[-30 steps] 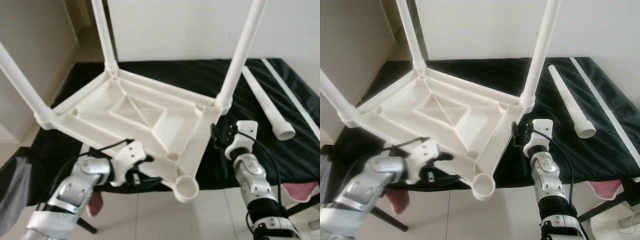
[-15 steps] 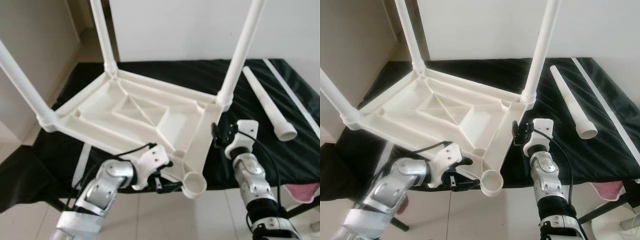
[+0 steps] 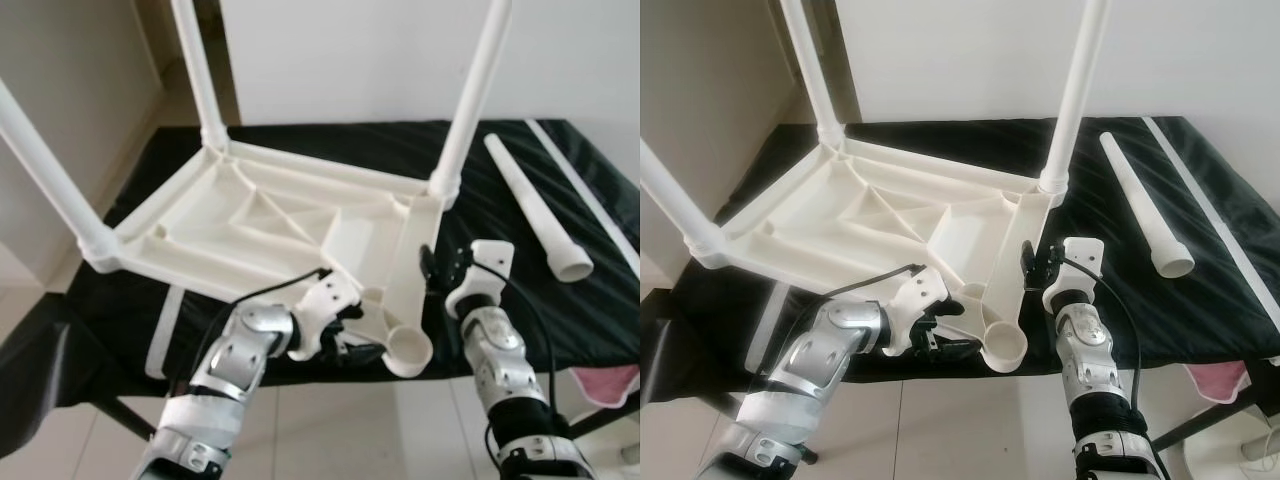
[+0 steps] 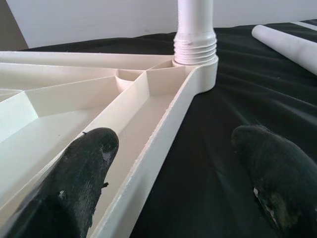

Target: Building children table

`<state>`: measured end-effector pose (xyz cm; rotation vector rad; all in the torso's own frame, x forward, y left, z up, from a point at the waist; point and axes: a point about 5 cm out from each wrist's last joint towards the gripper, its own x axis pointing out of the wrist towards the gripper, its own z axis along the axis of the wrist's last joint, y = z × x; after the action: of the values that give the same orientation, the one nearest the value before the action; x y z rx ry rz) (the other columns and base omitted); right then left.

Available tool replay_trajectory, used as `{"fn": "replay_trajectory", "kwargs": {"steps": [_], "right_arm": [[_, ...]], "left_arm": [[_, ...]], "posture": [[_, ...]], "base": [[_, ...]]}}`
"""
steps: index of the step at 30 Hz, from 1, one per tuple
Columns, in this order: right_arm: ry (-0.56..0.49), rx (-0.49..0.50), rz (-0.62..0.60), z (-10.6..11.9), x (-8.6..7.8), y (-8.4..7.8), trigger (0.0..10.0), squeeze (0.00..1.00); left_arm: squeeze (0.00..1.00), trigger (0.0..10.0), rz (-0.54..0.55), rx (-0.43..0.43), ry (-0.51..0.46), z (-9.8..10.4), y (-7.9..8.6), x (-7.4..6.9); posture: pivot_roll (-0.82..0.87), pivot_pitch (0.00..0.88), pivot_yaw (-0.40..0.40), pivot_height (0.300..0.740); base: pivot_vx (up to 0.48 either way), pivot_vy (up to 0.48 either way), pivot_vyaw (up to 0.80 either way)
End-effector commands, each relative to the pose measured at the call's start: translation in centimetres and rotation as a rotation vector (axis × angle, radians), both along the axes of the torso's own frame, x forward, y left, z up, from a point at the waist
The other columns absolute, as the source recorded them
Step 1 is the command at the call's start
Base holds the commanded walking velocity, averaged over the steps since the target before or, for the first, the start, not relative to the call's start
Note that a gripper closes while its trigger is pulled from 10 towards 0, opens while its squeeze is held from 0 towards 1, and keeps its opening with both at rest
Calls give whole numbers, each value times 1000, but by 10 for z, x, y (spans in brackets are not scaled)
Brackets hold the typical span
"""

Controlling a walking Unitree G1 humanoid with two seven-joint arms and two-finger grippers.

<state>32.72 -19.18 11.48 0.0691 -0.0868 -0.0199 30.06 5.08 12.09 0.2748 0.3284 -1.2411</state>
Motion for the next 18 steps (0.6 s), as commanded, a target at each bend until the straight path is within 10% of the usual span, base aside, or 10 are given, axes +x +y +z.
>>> {"fn": "replay_trajectory", "kwargs": {"steps": [1, 7, 18], "right_arm": [[10, 8, -9, -2, -1, -1, 10000, 0], [8, 9, -13, -1, -2, -2, 10000, 0], [-108, -32, -157, 23, -4, -27, 10000, 0]], "left_arm": [[0, 10000, 664, 87, -262, 6, 25, 33], [0, 10000, 672, 94, -310, 13, 22, 38], [0, 10000, 209, -195, -298, 35, -25, -5]], "posture": [[-34, 18, 34, 740], [-36, 25, 34, 740], [-45, 40, 36, 740]], "base": [[0, 0, 0], [0, 0, 0], [0, 0, 0]]}}
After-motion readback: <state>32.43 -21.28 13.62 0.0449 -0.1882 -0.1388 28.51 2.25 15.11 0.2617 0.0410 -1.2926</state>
